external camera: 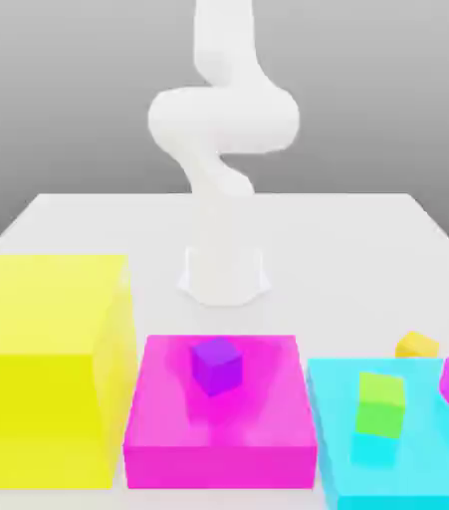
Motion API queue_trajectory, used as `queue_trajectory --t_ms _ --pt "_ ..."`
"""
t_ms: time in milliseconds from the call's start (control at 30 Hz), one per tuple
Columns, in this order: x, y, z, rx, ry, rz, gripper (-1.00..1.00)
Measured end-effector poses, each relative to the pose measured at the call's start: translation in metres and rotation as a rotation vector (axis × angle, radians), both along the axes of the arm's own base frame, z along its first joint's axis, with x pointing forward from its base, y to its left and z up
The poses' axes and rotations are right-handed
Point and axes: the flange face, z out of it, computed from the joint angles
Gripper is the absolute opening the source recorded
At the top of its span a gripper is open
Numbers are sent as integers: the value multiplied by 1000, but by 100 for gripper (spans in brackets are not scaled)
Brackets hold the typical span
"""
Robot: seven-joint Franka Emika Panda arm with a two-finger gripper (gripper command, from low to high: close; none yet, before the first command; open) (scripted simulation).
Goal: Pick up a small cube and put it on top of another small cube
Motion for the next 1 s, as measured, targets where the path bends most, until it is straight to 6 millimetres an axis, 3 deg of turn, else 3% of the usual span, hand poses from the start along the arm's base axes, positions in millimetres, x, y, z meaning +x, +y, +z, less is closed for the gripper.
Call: queue_trajectory --t_ms 100,233,467,733,867,1000 --pt "25 36 -48 -90 64 192 0" --pt "42 86 -112 -203 135 444 0" --pt "33 173 -228 -397 232 900 0" --pt "-28 249 -357 -609 307 1440 0" --pt "-78 276 -416 -715 328 1731 0" --pt "-128 283 -470 -813 346 2007 0"
